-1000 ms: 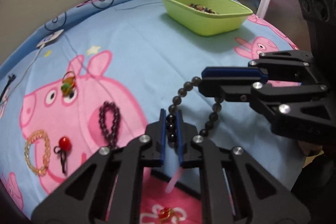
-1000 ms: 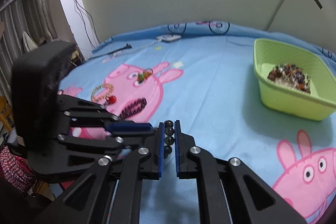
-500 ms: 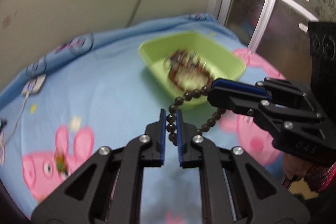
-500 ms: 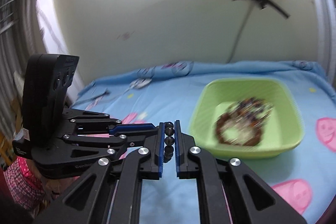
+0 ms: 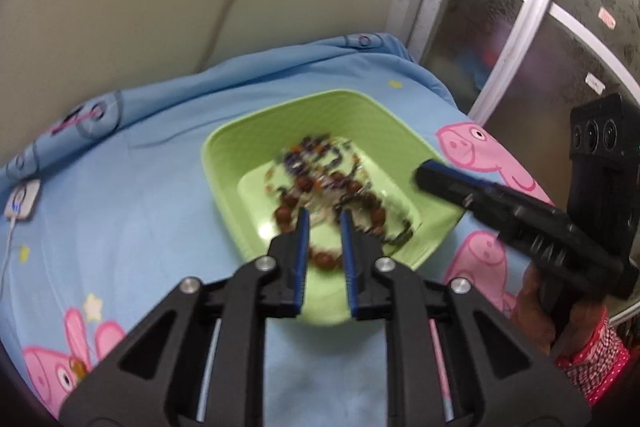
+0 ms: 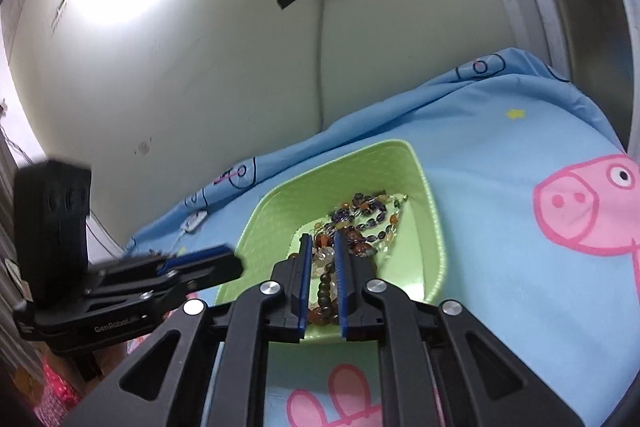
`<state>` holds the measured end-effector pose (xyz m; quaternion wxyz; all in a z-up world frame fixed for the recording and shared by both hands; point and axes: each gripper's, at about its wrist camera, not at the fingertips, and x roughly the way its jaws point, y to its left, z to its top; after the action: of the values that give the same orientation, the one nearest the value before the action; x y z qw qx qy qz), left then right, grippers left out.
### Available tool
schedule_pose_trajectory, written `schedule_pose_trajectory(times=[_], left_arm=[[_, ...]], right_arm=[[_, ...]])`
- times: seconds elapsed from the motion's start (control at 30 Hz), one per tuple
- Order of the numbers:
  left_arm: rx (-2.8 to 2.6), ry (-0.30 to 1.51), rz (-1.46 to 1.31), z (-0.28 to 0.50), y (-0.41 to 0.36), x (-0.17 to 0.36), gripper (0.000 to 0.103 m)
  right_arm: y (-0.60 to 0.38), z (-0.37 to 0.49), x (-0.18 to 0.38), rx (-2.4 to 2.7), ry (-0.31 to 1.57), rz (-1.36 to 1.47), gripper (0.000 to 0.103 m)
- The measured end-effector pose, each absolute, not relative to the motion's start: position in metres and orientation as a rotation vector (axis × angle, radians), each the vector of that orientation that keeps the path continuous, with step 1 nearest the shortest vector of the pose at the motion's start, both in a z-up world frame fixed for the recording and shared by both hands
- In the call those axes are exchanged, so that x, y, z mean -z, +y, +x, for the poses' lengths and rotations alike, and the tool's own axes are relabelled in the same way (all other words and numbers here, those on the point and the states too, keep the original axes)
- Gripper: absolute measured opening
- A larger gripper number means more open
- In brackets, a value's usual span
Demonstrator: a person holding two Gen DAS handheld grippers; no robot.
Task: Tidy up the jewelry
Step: 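Carry the black bracelet to the basket and open the right gripper, then move the right gripper toward the dark purple bead strand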
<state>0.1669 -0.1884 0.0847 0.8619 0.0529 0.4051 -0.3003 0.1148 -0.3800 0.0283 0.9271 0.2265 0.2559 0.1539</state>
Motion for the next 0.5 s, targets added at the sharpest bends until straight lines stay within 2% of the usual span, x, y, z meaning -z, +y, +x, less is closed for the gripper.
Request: schedule_pose_trajectory(times=[0.2, 0.4, 0.5], left_arm=[[0.455, 0.796, 0.146, 0.137, -0.138, -0.079, 0.015], [0.322, 0.806, 0.129, 0.114, -0.087, -0.065, 0.015], [0.27, 0.811, 0.117, 0.103, -0.063, -0.058, 0.015]], right_arm=[[-0.352, 0.099, -0.04, -0.424, 0.473, 0.44, 0.0], [-0.295, 0.086, -0.03, -0.547, 0.535, 0.38, 0.0], [-0.27, 0.08, -0.021, -0.576, 0.574, 0.369, 0.006]])
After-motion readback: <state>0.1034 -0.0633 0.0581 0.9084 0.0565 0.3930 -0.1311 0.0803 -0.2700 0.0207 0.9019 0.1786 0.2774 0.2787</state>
